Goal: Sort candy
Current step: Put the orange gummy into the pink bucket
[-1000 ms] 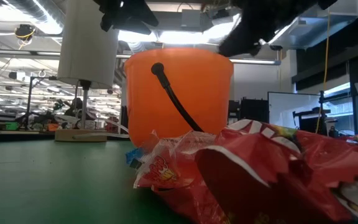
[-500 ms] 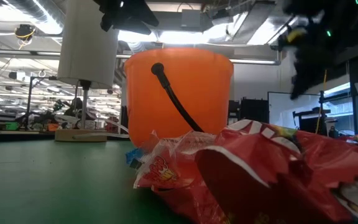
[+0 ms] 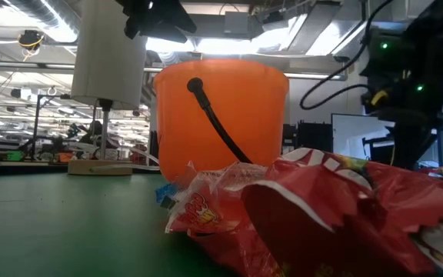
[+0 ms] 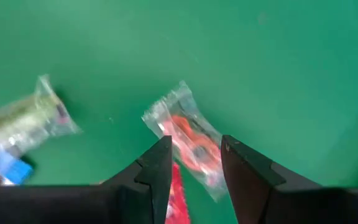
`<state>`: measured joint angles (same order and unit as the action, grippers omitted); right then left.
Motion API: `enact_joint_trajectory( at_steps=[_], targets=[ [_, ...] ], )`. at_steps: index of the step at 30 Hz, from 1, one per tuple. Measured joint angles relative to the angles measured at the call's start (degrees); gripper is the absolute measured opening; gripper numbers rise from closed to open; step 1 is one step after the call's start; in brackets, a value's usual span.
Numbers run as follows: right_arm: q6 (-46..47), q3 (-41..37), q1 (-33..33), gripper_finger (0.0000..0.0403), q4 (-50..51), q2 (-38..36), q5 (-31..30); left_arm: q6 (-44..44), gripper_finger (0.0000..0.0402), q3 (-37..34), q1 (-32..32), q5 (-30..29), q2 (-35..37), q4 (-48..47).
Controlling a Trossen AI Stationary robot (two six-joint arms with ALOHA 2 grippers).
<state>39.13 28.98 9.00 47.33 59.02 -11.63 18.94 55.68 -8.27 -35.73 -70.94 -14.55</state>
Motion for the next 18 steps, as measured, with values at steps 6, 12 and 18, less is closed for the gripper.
enact_joint_trajectory(
  at_steps=[6, 12, 18],
  targets=[
    [0.3, -2.1, 1.2, 0.0134, -4.3, 2.1, 1.3, 0.0, 0.0188, 0.0, 0.0, 0.0, 0.0, 0.0],
    [1.2, -2.5, 1.2, 0.0134, -4.8, 6.2, 1.3, 0.0, 0.0188, 0.0, 0.0, 0.0, 0.0, 0.0],
    [0.6, -2.5, 1.2, 0.0132, -7.1, 8.2, 1.2, 0.0, 0.0188, 0.0, 0.0, 0.0, 0.0, 0.0]
  ],
)
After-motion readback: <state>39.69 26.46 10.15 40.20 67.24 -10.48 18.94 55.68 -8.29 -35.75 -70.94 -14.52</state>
